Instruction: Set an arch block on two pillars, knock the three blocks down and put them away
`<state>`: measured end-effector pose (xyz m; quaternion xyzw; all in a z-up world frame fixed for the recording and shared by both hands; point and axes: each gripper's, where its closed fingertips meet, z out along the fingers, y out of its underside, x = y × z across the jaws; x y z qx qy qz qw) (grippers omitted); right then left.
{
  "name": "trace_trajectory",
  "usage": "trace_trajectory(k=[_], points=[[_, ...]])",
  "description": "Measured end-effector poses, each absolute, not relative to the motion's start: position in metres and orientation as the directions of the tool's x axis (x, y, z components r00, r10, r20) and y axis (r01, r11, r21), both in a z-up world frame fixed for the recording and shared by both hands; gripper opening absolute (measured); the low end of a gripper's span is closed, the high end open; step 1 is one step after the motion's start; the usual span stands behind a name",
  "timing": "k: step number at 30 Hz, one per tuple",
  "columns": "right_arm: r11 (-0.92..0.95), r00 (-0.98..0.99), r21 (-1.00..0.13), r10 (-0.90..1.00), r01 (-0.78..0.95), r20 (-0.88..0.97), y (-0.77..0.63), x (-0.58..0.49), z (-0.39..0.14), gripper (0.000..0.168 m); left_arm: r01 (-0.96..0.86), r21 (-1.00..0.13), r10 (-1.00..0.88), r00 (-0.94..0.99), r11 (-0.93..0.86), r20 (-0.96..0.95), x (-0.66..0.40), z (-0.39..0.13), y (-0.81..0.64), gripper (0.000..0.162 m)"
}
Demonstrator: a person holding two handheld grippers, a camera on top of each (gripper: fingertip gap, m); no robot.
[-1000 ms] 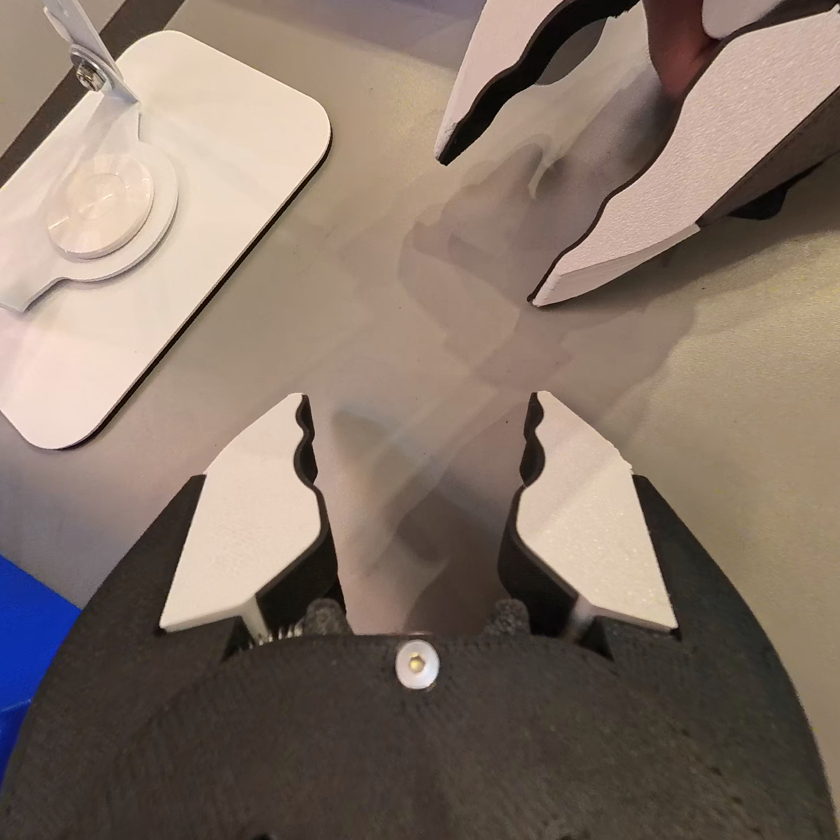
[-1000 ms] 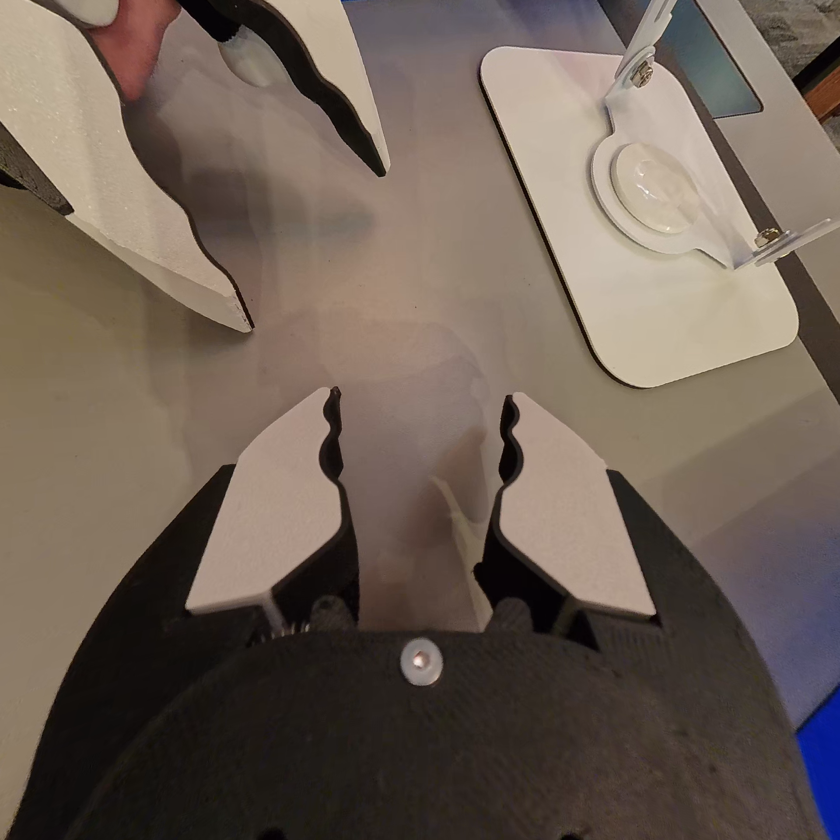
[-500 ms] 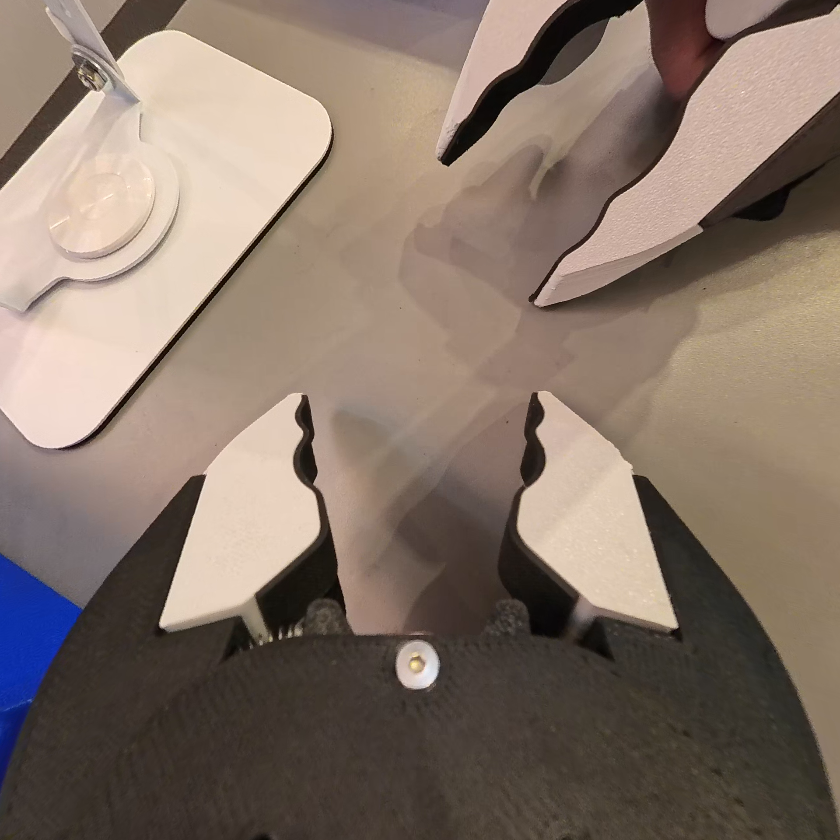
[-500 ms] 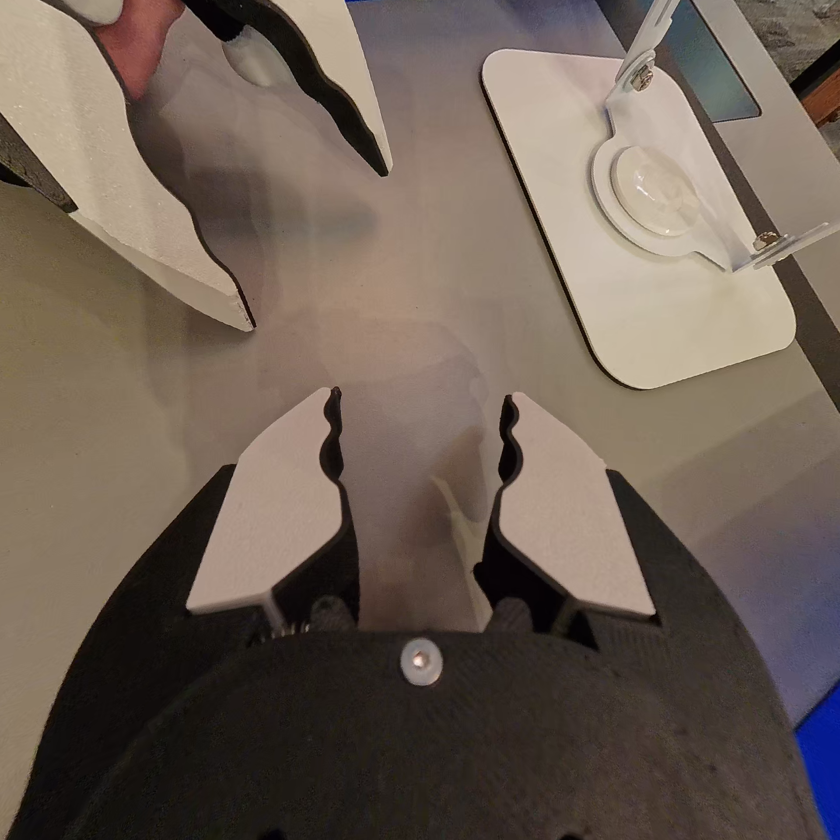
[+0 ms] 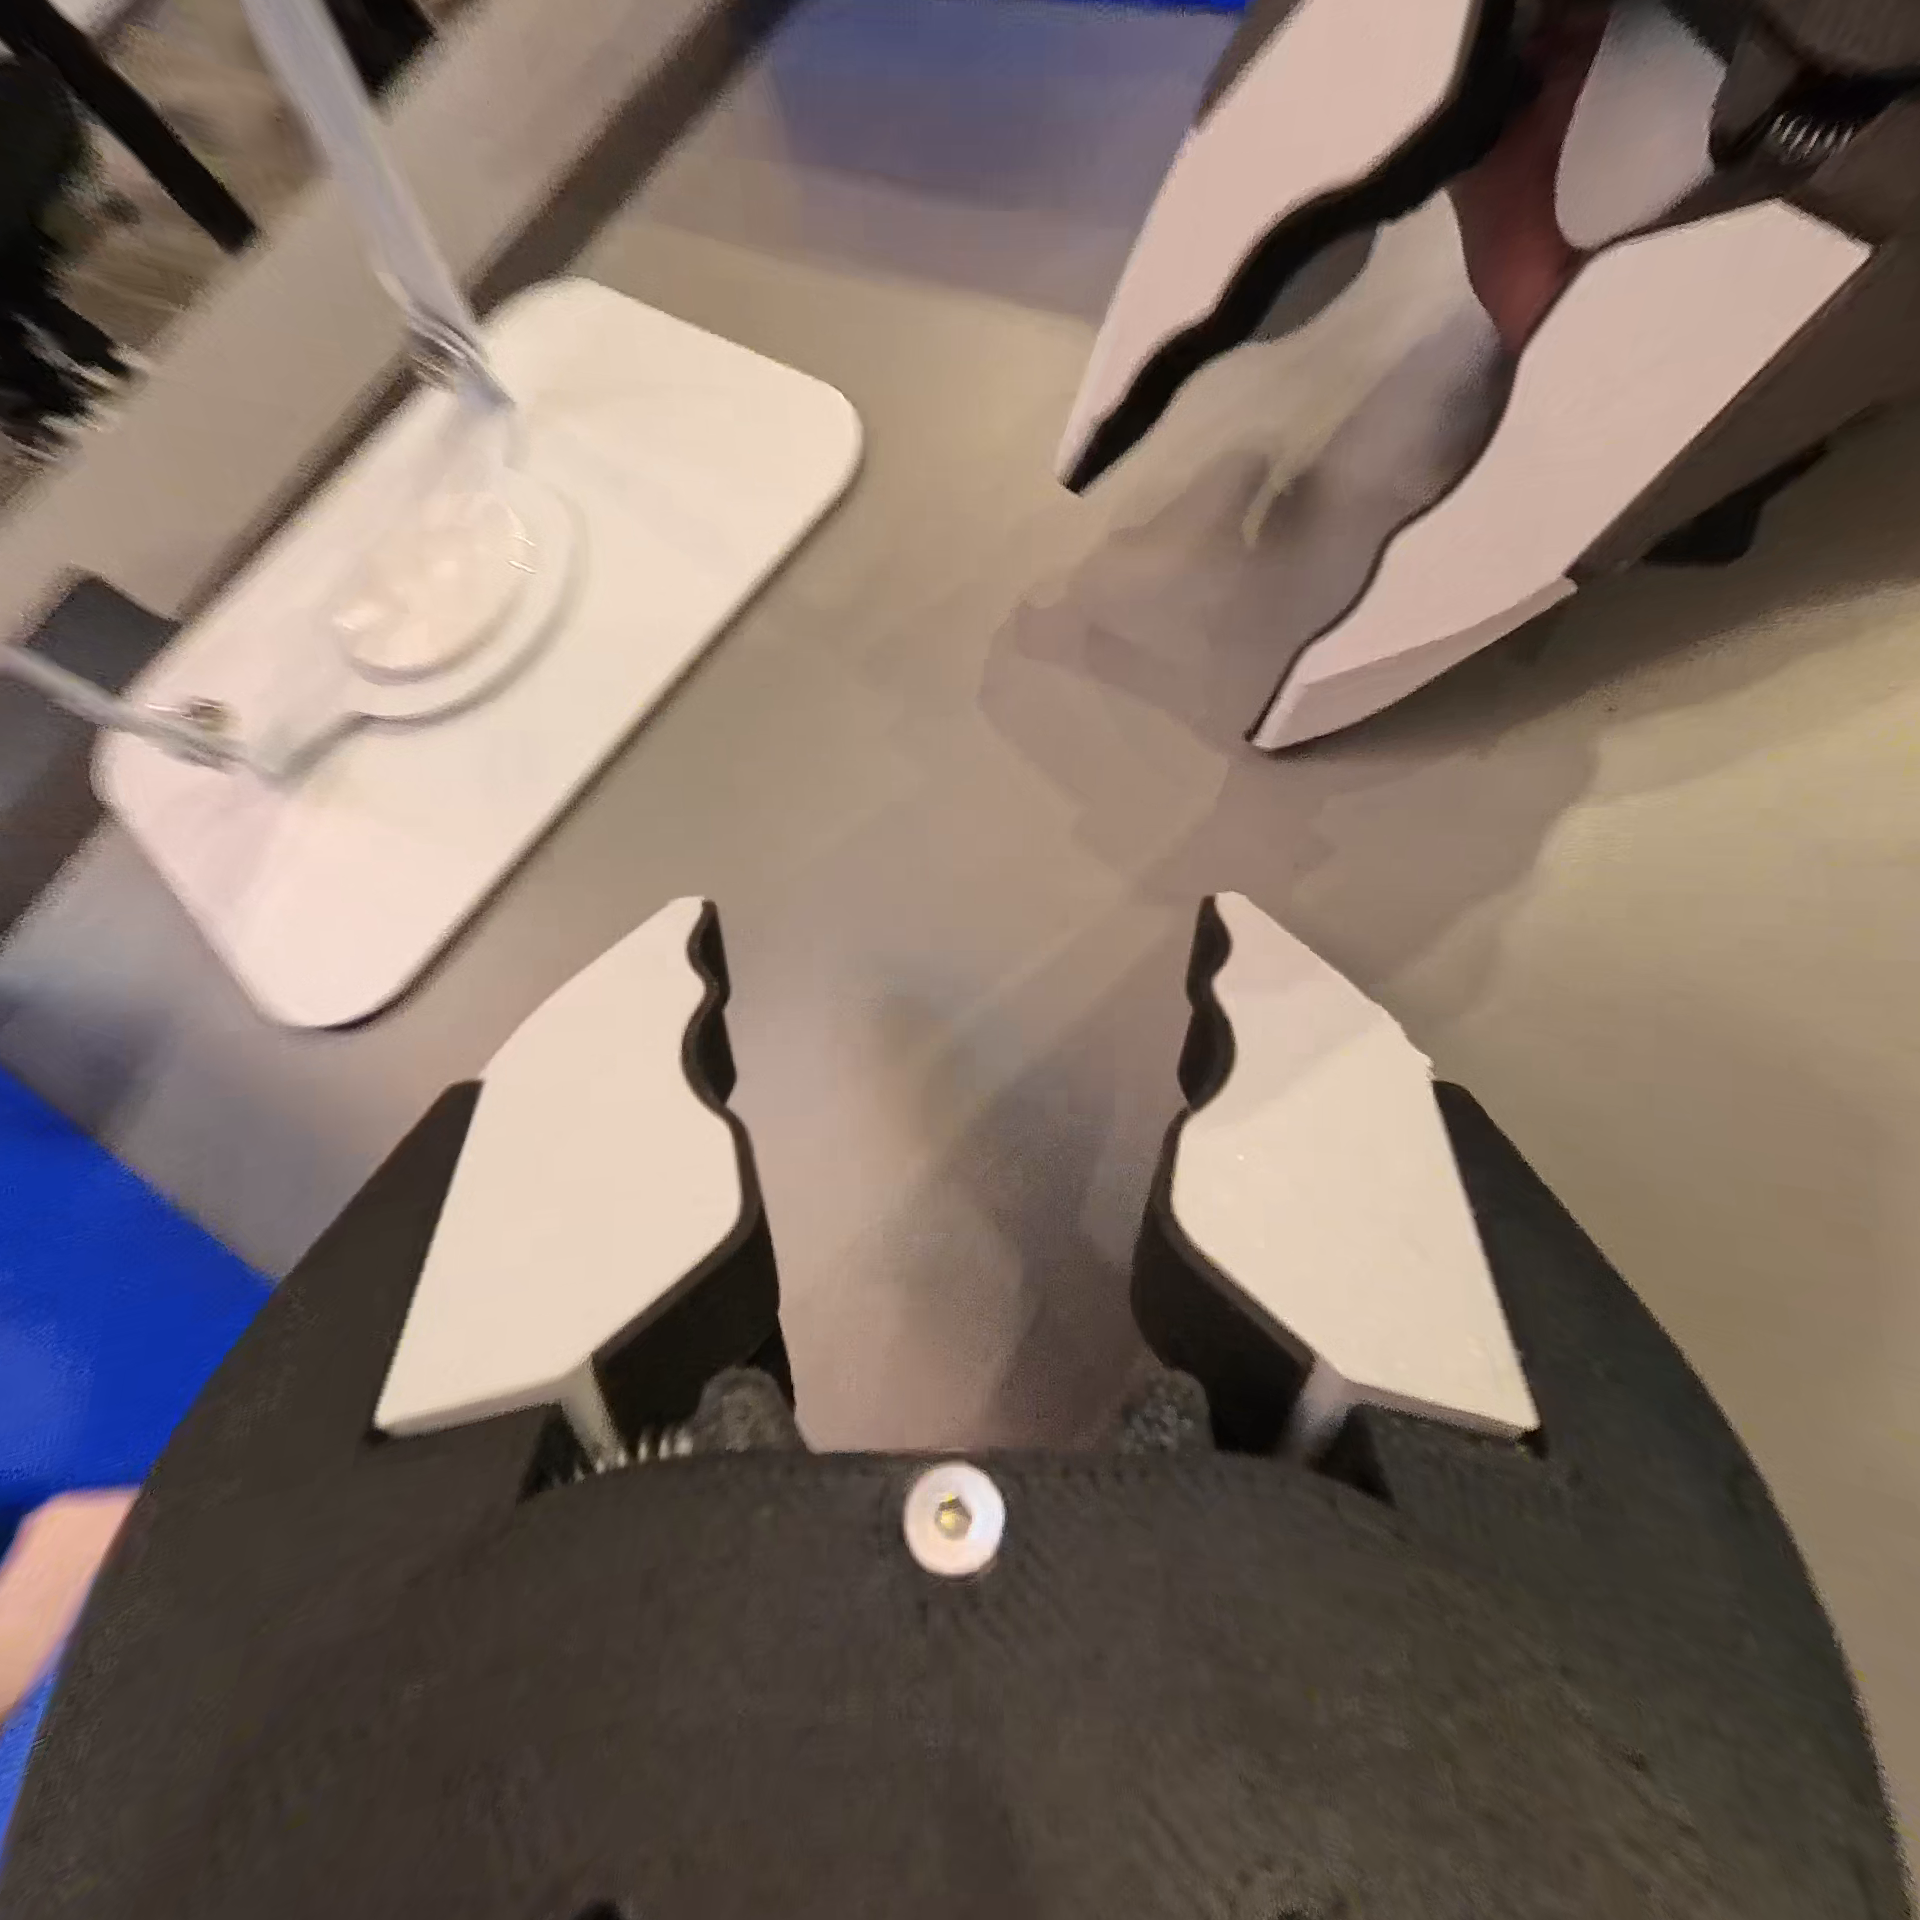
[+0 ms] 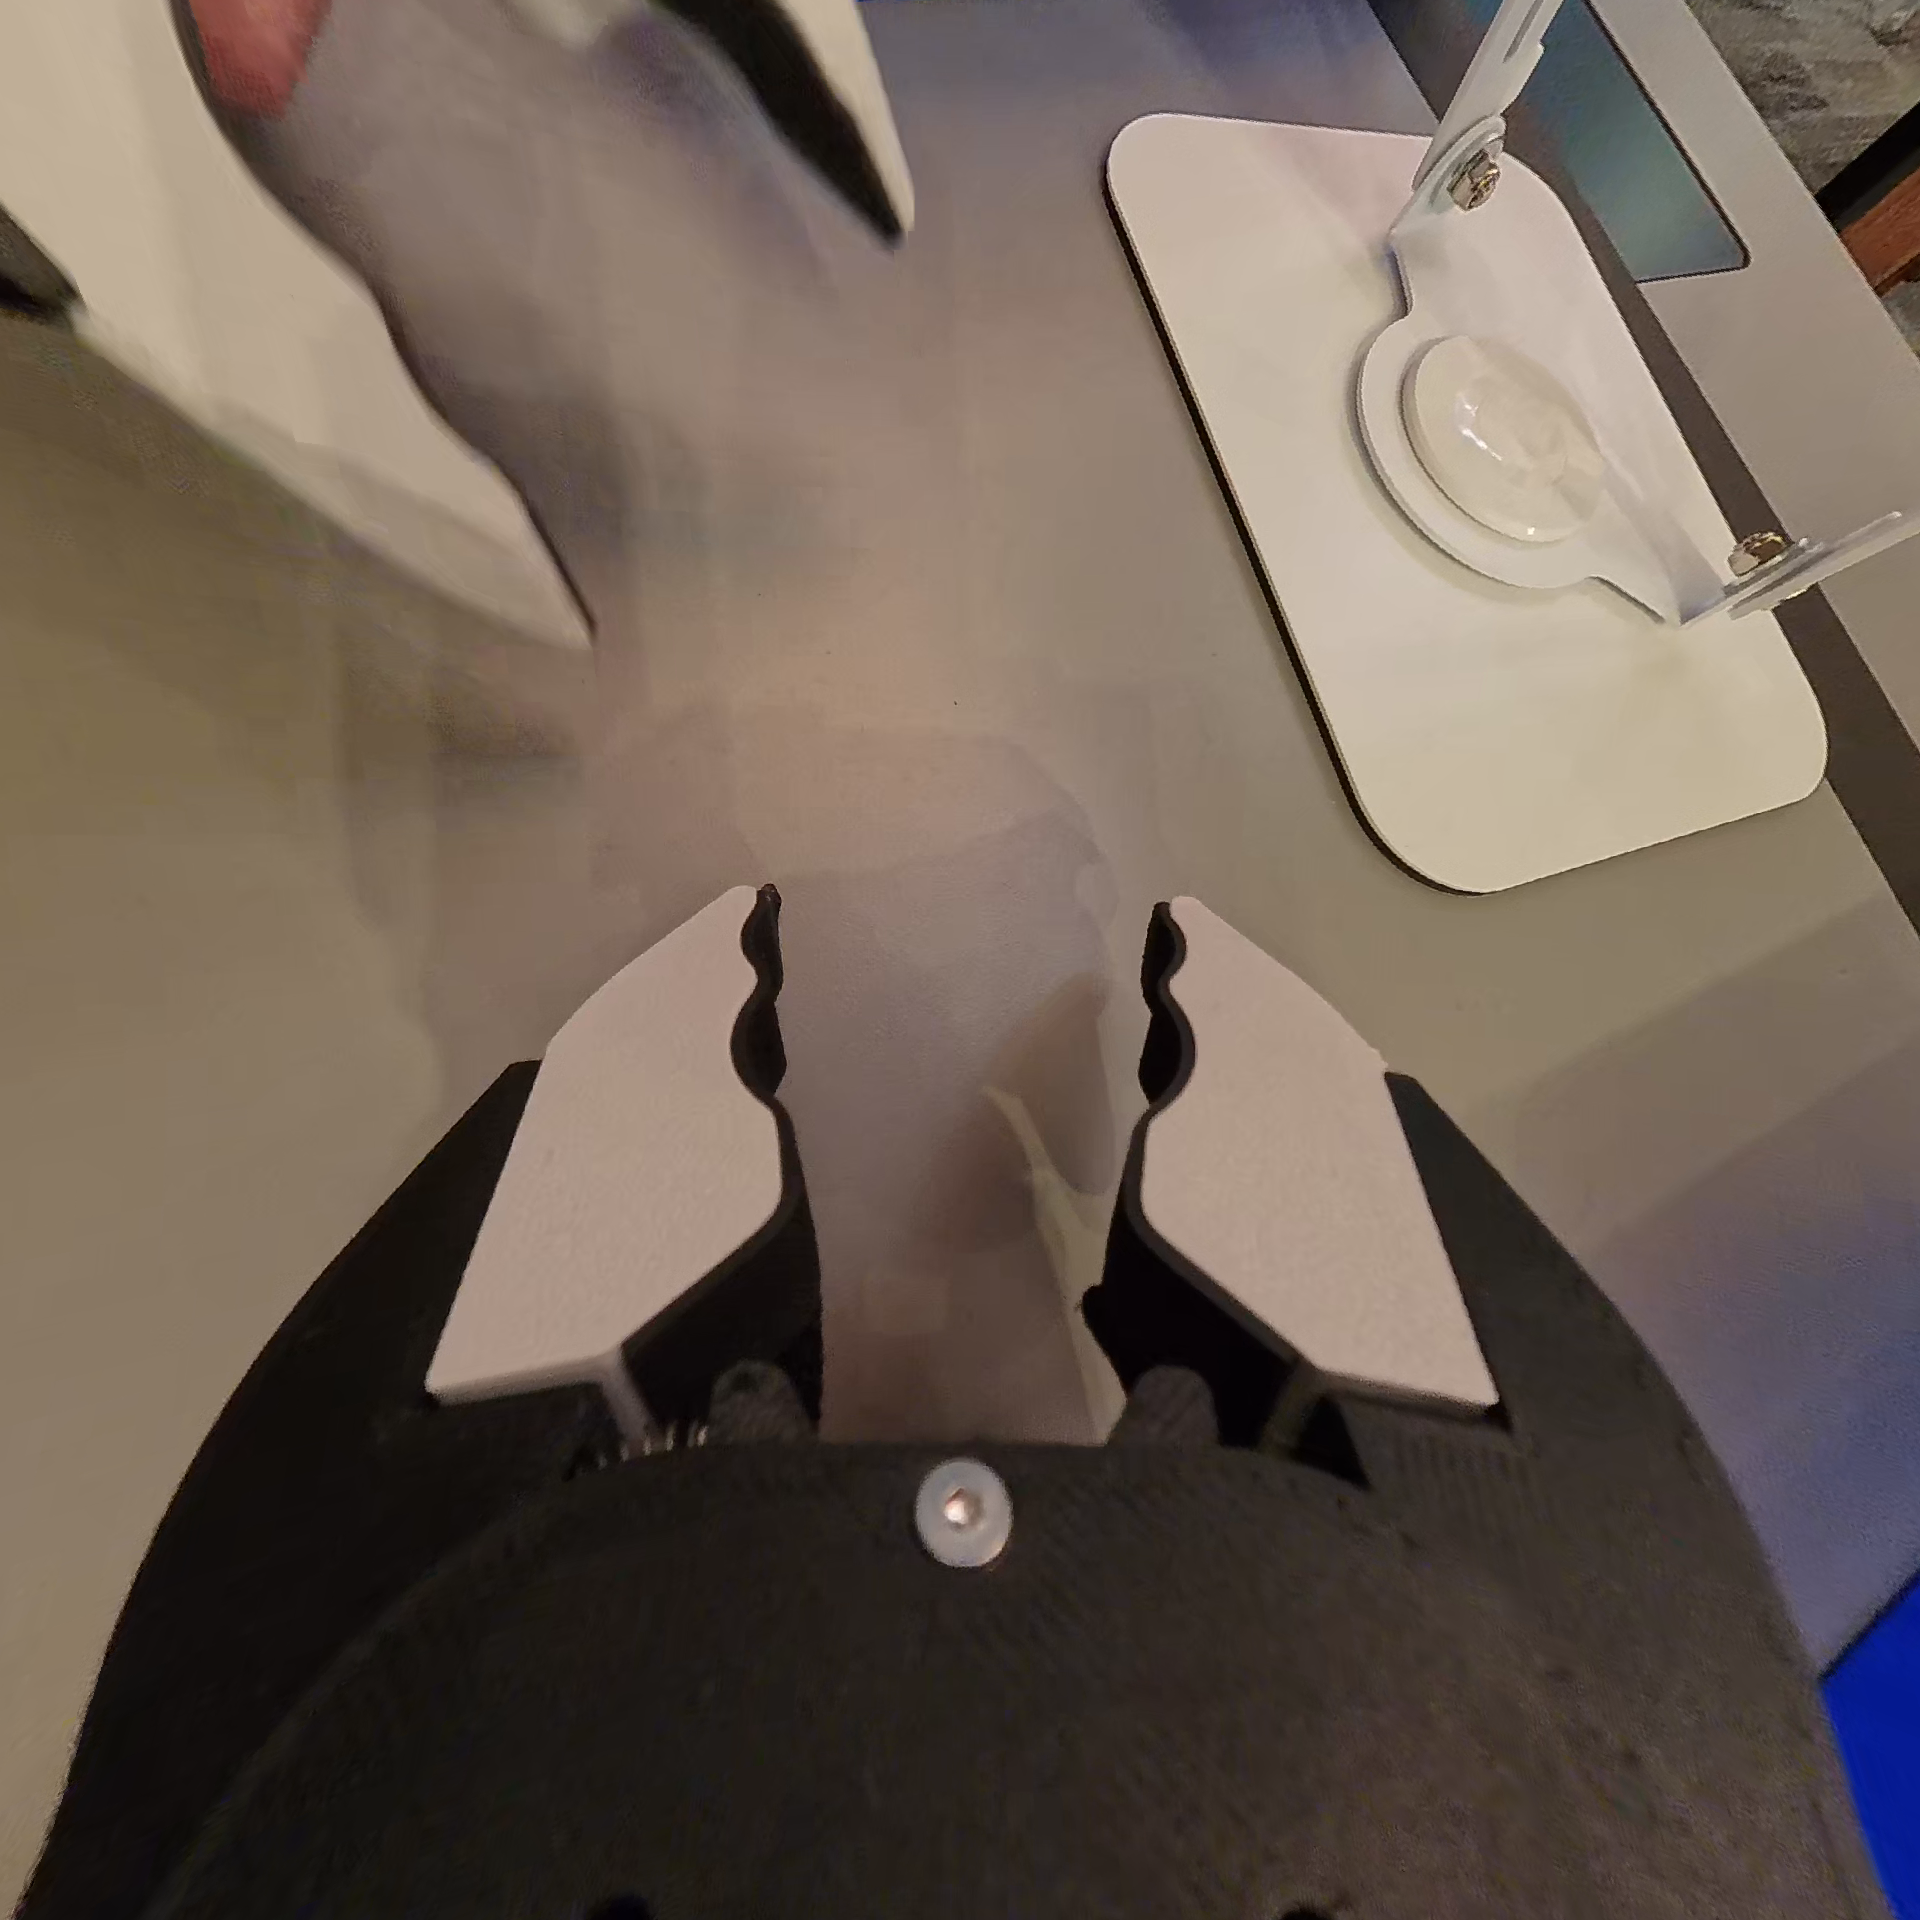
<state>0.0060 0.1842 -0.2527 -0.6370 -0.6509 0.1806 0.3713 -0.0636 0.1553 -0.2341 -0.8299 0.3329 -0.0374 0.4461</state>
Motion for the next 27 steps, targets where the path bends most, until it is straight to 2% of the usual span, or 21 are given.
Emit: trace_trajectory(k=[3,5,8,12,14,17,20,22,25,26,27], points=[[0.124,0.084,-0.709,0.964,0.695,0.251,0.184,0.006,-0.253,0.067,-0.520,-0.787,-0.438,0.824,-0.332,-0.359,-0.107,-0.194,0.157,0.083],[0.126,0.083,-0.709,0.964,0.694,0.253,0.184,0.006,-0.253,0.067,-0.483,-0.817,-0.306,0.866,-0.313,-0.395,-0.149,-0.160,0.155,0.074],[0.127,0.081,-0.709,0.964,0.694,0.252,0.184,0.006,-0.253,0.067,-0.382,-0.823,-0.133,0.923,-0.421,-0.361,-0.224,-0.134,0.153,0.067],[0.128,0.078,-0.709,0.965,0.694,0.251,0.183,0.005,-0.253,0.067,-0.214,-0.713,-0.055,0.969,-0.668,-0.240,-0.296,-0.156,0.169,0.065],[0.129,0.078,-0.709,0.965,0.694,0.252,0.183,0.005,-0.253,0.067,-0.128,-0.610,-0.058,0.989,-0.782,-0.133,-0.309,-0.176,0.178,0.069],[0.129,0.077,-0.709,0.965,0.694,0.251,0.183,0.006,-0.253,0.067,-0.080,-0.498,-0.053,0.996,-0.863,-0.068,-0.320,-0.202,0.200,0.064],[0.129,0.076,-0.709,0.965,0.694,0.250,0.183,0.006,-0.253,0.067,-0.114,-0.375,-0.067,0.988,-0.920,-0.136,-0.336,-0.231,0.215,0.061],[0.129,0.075,-0.709,0.965,0.694,0.250,0.183,0.006,-0.253,0.067,-0.088,-0.281,-0.060,0.993,-0.956,-0.106,-0.340,-0.249,0.216,0.067],[0.131,0.073,-0.709,0.966,0.693,0.250,0.182,0.006,-0.253,0.067,-0.067,-0.232,-0.048,0.995,-0.970,-0.088,-0.344,-0.262,0.221,0.058],[0.130,0.073,-0.709,0.966,0.694,0.249,0.182,0.006,-0.253,0.067,-0.041,-0.246,-0.031,0.999,-0.969,-0.044,-0.342,-0.261,0.225,0.052],[0.129,0.073,-0.709,0.966,0.694,0.248,0.182,0.006,-0.253,0.067,-0.031,-0.241,-0.025,0.999,-0.970,-0.026,-0.343,-0.262,0.226,0.039]])
